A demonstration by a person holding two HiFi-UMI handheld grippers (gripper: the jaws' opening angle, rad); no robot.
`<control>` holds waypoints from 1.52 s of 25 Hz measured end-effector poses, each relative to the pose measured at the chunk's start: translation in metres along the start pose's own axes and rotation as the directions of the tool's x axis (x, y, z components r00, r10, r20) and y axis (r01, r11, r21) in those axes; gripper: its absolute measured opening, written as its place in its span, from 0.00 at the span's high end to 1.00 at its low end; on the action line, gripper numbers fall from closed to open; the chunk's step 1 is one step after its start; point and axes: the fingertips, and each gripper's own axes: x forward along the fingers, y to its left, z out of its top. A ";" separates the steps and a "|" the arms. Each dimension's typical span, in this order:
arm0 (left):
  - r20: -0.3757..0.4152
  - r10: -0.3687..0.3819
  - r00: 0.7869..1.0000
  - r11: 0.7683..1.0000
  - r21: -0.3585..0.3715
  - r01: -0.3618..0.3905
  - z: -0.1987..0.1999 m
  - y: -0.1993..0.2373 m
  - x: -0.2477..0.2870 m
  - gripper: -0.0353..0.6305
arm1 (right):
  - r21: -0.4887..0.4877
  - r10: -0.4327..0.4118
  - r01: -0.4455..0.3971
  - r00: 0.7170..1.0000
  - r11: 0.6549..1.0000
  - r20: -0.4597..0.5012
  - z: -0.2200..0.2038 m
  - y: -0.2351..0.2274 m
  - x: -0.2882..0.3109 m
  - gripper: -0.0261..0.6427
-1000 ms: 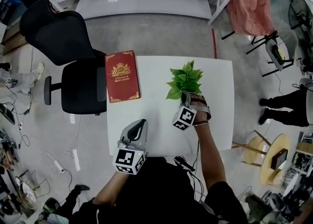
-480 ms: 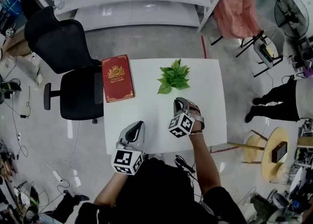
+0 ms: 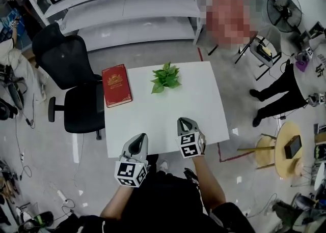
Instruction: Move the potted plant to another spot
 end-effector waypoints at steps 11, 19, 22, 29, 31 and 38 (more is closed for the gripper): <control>0.023 0.000 1.000 0.997 0.076 -0.002 0.002 -0.050 -0.050 0.92 | 0.274 -0.041 -0.013 0.981 0.962 0.189 -0.019 0.015 -0.105 0.94; 0.039 -0.074 0.996 0.994 0.088 0.071 0.011 -0.072 -0.053 0.92 | 0.356 -0.105 0.009 0.962 0.934 0.250 -0.020 0.019 -0.165 0.94; 0.048 -0.090 0.995 0.992 0.092 0.086 0.013 -0.070 -0.059 0.92 | 0.359 -0.127 0.025 0.957 0.933 0.262 -0.018 0.030 -0.179 0.94; 0.068 -0.121 0.990 0.989 0.095 0.114 0.012 -0.059 -0.077 0.92 | 0.368 -0.148 0.031 0.944 0.929 0.296 -0.005 0.069 -0.201 0.94; 0.075 -0.128 0.989 0.988 0.096 0.121 0.010 -0.057 -0.083 0.92 | 0.380 -0.148 0.024 0.942 0.925 0.301 -0.003 0.080 -0.205 0.94; 0.065 -0.139 0.988 0.988 0.074 0.135 0.003 -0.046 -0.100 0.92 | 0.396 -0.147 0.014 0.940 0.918 0.307 0.004 0.108 -0.207 0.94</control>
